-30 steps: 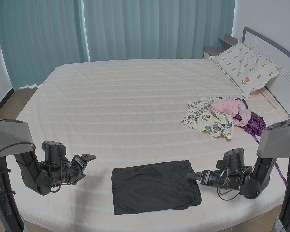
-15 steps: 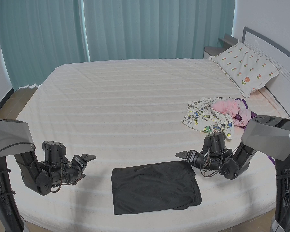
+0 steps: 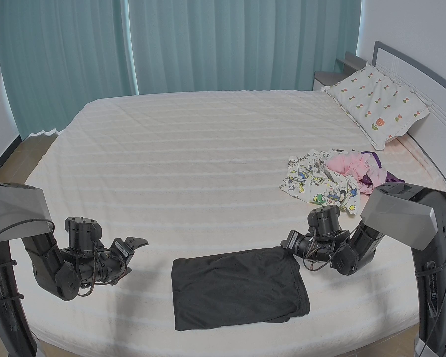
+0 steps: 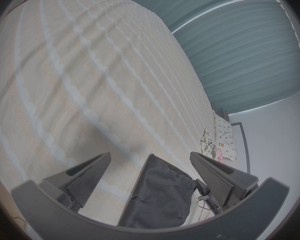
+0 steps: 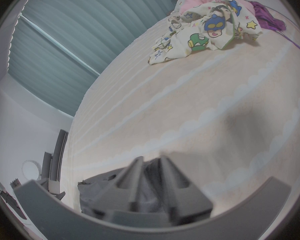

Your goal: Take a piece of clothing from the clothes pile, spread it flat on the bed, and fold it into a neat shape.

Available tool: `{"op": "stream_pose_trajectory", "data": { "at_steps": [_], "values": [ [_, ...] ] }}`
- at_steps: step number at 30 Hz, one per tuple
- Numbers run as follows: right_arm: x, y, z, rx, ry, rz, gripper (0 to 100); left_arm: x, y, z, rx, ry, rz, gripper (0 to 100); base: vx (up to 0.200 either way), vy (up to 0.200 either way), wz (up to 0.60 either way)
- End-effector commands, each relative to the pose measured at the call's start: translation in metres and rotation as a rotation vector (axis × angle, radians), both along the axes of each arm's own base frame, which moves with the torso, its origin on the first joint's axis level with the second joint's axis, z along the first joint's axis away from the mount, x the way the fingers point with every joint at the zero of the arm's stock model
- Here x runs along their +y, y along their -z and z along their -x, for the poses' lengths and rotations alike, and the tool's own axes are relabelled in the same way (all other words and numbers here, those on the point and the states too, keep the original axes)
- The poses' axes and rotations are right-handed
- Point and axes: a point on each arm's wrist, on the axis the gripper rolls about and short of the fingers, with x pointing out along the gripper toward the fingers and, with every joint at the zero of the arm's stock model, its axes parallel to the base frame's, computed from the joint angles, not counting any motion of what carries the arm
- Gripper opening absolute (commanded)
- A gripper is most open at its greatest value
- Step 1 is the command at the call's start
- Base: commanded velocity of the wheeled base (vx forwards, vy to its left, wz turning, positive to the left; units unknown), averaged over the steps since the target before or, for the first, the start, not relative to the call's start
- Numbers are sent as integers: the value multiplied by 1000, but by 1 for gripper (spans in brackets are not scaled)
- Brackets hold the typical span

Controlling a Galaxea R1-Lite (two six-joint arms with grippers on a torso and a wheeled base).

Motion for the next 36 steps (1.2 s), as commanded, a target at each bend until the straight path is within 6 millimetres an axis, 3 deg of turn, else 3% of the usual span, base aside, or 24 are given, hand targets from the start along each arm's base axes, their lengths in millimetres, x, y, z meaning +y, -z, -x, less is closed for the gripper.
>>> {"op": "stream_pose_trajectory", "data": {
  "at_steps": [1,14,25,26,30,33,36],
  "values": [
    [-4,5,-4,4,35,-3,0,0,0,0,0,0,0,100,0,0,0],
    [-24,4,-15,17,166,-73,0,0,0,0,0,0,0,100,0,0,0],
    [-24,4,-16,24,181,-93,0,0,0,0,0,0,0,100,0,0,0],
    [-24,4,-16,23,182,-92,100,0,0,0,0,0,0,100,0,0,0],
    [-27,-2,-11,24,187,-90,100,0,0,0,0,0,0,100,0,0,0],
    [-33,-30,15,21,179,-94,100,0,0,0,0,0,0,100,0,0,0],
    [-24,-38,44,59,131,-82,100,0,0,0,0,0,0,100,0,0,0]
  ]
}}
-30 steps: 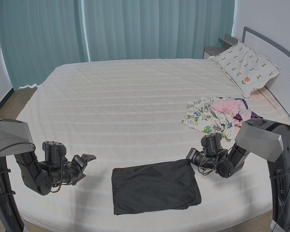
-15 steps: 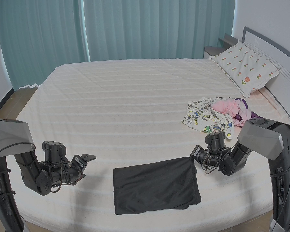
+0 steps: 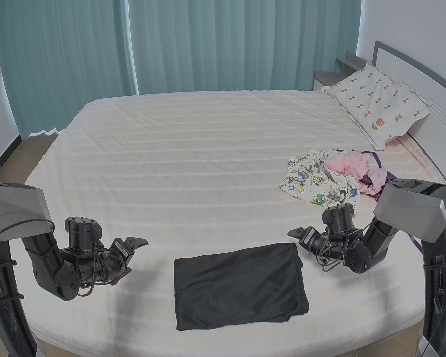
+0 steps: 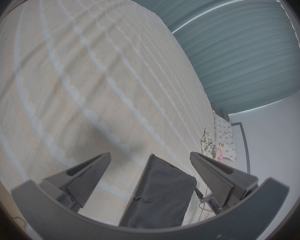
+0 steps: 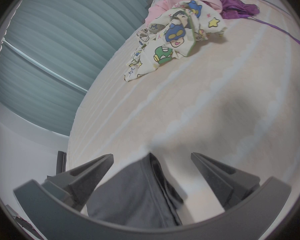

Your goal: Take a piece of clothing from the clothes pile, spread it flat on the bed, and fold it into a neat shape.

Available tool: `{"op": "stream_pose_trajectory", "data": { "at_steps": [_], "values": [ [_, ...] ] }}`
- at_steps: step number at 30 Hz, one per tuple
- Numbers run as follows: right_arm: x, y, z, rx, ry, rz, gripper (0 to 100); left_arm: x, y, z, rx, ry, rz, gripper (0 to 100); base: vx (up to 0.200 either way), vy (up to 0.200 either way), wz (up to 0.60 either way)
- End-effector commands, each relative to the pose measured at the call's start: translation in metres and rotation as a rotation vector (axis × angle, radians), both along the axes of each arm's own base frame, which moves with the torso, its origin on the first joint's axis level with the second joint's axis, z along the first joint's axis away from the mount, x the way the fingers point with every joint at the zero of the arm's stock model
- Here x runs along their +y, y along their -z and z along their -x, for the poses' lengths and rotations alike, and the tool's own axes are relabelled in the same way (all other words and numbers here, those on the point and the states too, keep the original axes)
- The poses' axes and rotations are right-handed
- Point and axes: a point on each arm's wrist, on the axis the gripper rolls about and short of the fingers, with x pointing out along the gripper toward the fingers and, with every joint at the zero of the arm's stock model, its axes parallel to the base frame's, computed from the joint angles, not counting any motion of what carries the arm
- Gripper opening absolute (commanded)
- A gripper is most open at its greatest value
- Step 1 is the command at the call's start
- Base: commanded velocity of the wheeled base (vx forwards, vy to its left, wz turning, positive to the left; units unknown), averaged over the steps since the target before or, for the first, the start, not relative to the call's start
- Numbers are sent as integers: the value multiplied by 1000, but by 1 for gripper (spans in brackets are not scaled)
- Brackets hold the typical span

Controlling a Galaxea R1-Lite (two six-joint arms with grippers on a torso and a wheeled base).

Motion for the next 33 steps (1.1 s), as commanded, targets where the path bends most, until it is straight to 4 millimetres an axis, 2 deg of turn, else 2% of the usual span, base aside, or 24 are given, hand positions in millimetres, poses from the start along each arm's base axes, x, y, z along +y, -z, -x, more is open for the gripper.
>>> {"op": "stream_pose_trajectory", "data": {
  "at_steps": [1,3,4,5,6,7,11,14,28,29,33],
  "values": [
    [10,-29,50,30,-68,4,100,-1,0,0,-2,2,-1,100,0,0,0],
    [12,-22,66,77,-90,25,100,-1,0,0,0,4,-1,100,0,0,0],
    [12,-21,67,79,-91,26,100,-1,0,0,0,4,-1,100,0,0,0],
    [16,-15,83,108,-126,32,100,-1,0,0,0,5,0,100,0,0,0],
    [16,-15,83,108,-126,32,100,-1,0,0,0,5,0,100,-200,0,0],
    [17,-12,93,102,-145,34,100,-1,0,0,0,5,-1,100,-200,0,0],
    [15,-8,103,83,-165,39,100,-2,0,0,1,7,-1,100,-200,0,0],
    [13,-3,110,101,-202,69,100,-2,1,0,3,7,-1,100,0,0,0],
    [13,6,108,90,-262,42,100,-2,2,0,6,7,-2,100,0,0,0],
    [14,8,108,94,-261,46,0,-2,2,0,4,7,-2,100,0,0,0],
    [13,8,112,108,-264,61,0,-2,2,0,4,7,-2,100,0,0,0]
  ]
}}
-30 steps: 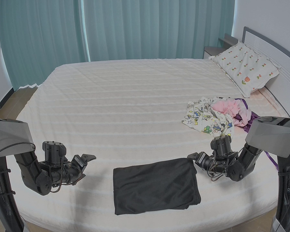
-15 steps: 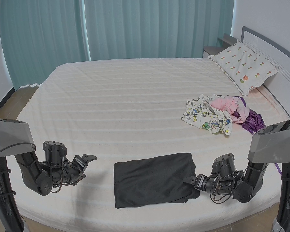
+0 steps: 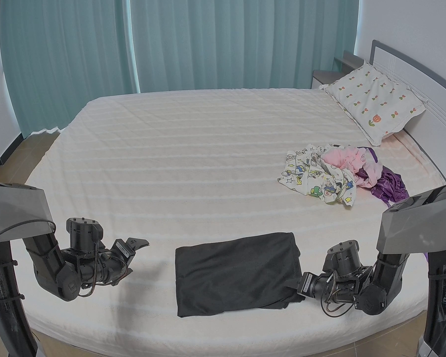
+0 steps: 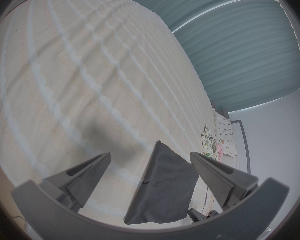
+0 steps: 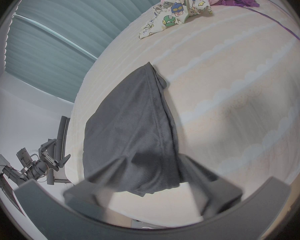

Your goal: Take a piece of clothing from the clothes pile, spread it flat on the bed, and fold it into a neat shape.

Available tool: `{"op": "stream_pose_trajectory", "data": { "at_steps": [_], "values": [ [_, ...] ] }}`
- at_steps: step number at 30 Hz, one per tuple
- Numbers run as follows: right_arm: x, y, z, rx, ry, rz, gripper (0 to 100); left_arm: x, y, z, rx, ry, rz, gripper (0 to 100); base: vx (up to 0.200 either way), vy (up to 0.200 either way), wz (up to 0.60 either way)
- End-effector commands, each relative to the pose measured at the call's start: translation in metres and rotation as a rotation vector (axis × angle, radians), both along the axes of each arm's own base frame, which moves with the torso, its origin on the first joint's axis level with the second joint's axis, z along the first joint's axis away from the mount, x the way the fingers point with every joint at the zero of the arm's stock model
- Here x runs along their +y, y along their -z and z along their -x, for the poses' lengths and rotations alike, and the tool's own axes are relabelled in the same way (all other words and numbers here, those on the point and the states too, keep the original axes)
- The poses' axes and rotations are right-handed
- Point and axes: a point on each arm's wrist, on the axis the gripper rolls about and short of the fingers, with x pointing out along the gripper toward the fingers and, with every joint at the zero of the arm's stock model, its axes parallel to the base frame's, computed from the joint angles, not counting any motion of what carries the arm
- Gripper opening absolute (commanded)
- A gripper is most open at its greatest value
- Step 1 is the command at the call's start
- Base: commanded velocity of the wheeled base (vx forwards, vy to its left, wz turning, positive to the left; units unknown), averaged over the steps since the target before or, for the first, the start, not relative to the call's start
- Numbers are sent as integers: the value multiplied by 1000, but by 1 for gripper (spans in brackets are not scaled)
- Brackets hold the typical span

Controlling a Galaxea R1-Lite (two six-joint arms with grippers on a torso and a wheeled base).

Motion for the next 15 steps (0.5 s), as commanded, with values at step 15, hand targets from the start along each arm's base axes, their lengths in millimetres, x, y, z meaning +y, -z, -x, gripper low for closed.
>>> {"op": "stream_pose_trajectory", "data": {
  "at_steps": [15],
  "values": [
    [-22,5,17,29,-47,117,0,0,0,0,1,0,0,100,0,0,0]
  ]
}}
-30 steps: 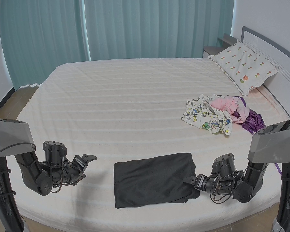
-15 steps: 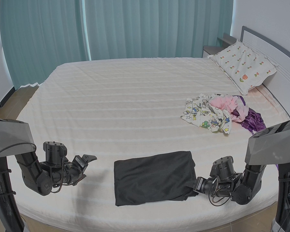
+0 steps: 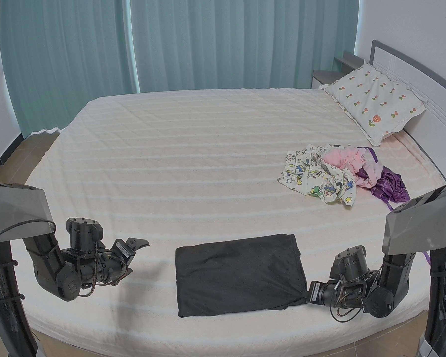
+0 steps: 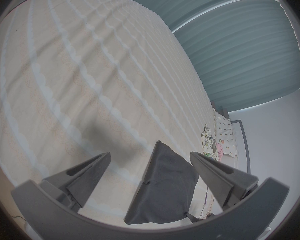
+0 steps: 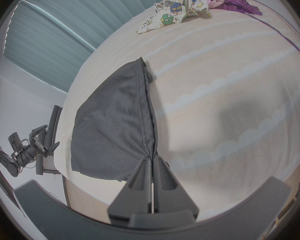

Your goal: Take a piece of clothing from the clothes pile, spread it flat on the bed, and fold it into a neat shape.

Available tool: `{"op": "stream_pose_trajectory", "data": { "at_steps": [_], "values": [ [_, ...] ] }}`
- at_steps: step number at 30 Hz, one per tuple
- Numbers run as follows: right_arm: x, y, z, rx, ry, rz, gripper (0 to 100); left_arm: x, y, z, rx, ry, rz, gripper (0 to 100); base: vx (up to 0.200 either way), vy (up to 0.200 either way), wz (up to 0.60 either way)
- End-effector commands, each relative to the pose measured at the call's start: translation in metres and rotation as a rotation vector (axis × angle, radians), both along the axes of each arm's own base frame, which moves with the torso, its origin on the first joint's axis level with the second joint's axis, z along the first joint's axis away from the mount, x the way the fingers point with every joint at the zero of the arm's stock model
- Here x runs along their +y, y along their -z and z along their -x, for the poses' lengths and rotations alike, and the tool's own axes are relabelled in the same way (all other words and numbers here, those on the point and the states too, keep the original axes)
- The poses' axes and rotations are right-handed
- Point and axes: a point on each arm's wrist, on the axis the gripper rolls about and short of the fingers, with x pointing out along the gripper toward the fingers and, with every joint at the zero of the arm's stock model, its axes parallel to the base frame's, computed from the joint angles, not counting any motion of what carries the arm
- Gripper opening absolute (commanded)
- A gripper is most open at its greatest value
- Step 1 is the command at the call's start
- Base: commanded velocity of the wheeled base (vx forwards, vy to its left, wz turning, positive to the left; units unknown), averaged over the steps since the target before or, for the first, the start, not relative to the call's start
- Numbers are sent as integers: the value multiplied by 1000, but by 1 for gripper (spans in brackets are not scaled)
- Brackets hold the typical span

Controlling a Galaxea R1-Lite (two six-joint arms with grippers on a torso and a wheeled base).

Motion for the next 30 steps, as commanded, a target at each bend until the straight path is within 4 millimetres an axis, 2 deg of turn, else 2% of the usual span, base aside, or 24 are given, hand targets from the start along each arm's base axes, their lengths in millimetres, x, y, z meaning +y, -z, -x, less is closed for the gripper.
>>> {"op": "stream_pose_trajectory", "data": {
  "at_steps": [1,10,11,17,24,26,30],
  "values": [
    [-5,1,3,9,3,12,0,0,0,0,0,-1,0,100,0,0,0],
    [-7,6,7,18,-27,42,0,0,0,0,0,-1,0,100,0,0,0],
    [-6,7,6,16,-26,40,100,0,0,0,0,-1,0,100,0,0,0],
    [-6,1,4,-36,-23,1,100,0,0,0,-1,-1,0,100,0,0,0],
    [-17,-7,-19,-117,94,-88,100,-1,-3,1,-9,10,4,100,0,0,0],
    [-20,-8,-25,-119,125,-114,100,-7,-1,2,-5,32,0,100,0,0,0],
    [-20,-11,-29,-105,134,-185,100,-13,-1,4,-3,51,-4,100,0,0,0]
  ]
}}
